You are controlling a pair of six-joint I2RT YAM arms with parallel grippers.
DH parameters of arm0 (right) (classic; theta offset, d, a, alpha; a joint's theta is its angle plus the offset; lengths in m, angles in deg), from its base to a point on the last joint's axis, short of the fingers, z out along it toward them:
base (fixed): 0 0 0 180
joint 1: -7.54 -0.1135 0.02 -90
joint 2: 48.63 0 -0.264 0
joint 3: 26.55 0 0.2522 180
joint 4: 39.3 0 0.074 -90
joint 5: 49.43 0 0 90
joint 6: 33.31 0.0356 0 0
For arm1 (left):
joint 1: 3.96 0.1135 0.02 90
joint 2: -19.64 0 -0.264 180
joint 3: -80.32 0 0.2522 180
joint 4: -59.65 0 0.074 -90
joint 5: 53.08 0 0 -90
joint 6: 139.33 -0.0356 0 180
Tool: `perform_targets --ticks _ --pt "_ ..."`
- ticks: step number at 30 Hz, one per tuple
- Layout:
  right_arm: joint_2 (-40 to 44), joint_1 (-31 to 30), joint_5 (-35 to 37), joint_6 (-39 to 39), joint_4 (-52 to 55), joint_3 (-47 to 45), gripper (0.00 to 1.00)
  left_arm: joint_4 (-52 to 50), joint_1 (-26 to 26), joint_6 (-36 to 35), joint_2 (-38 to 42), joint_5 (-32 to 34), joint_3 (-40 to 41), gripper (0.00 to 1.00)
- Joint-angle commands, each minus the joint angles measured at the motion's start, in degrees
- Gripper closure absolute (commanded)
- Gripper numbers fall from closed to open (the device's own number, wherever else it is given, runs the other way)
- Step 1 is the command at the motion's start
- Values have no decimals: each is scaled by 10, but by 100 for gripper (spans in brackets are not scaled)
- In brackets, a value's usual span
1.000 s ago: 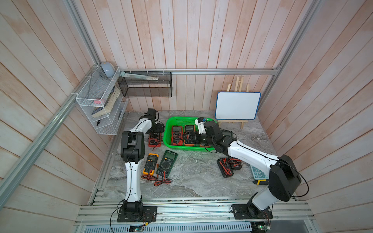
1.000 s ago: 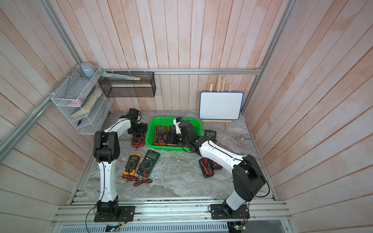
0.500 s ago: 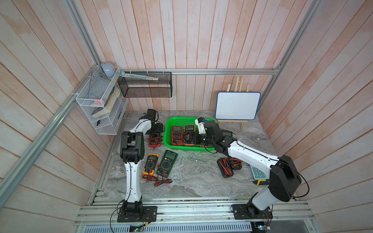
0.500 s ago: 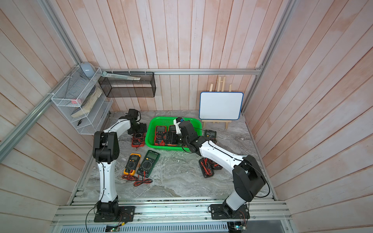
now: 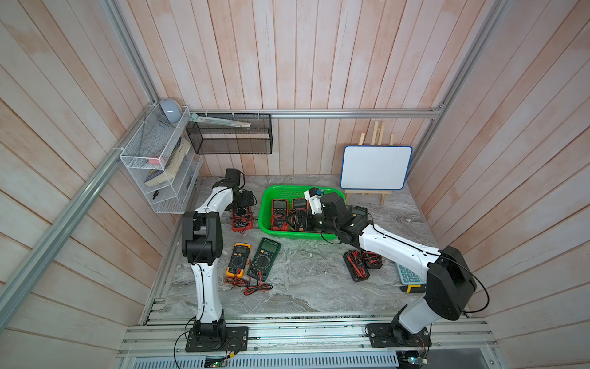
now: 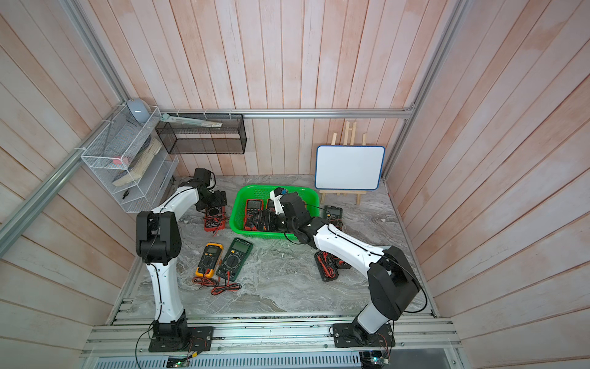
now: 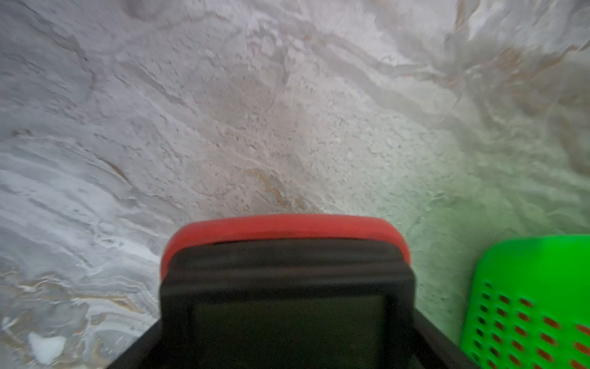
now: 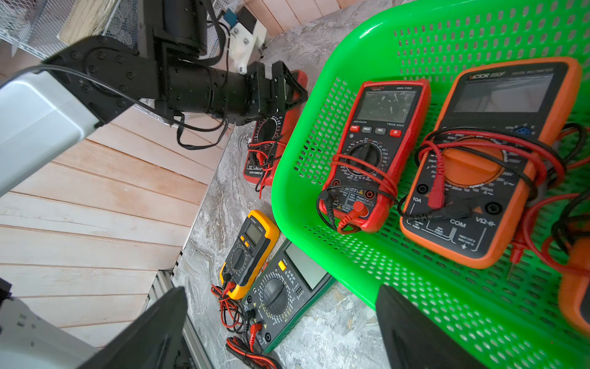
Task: Put the multimeter into the basket
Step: Pick up the multimeter from the center of the board, then place the multimeter in the basket.
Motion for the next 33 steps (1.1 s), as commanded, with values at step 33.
perform_targets --ticks 33 --pt "97 49 25 15 -29 -97 2 -38 -162 53 137 1 -86 100"
